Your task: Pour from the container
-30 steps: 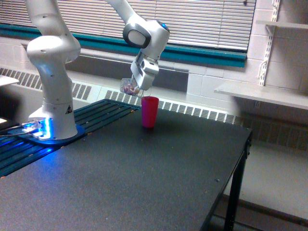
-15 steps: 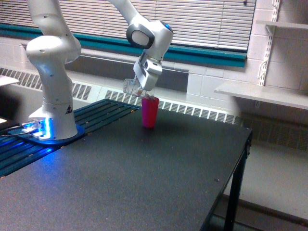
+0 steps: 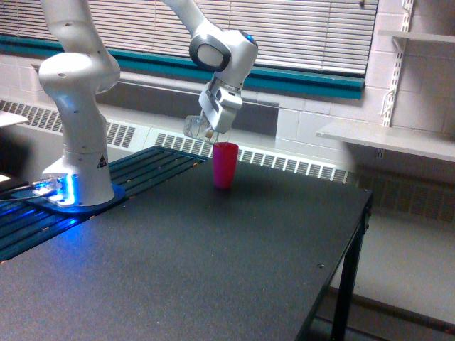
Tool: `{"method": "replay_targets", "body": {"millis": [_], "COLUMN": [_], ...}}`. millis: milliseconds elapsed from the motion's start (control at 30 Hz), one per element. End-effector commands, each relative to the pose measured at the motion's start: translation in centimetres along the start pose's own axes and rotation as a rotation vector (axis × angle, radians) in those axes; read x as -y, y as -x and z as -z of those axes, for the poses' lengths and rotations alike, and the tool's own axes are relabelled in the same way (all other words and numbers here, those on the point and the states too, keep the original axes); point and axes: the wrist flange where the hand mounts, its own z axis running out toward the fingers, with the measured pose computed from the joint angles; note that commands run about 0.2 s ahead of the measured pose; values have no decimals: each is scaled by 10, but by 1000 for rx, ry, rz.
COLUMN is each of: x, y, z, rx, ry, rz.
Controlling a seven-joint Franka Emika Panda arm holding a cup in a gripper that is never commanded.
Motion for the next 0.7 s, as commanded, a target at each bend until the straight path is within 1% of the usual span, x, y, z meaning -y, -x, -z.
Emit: {"method": "replay_targets", "body": {"millis": [33,500,600,700], "x": [4,-4,-7,-8], "y": [0,-1,-2,-1], "z": [8,37,43,45], "rx": [-36,-150,-176,-187], "ry": [-2,-35,-52,-64], "rz": [-10,-87,-107,-116]}}
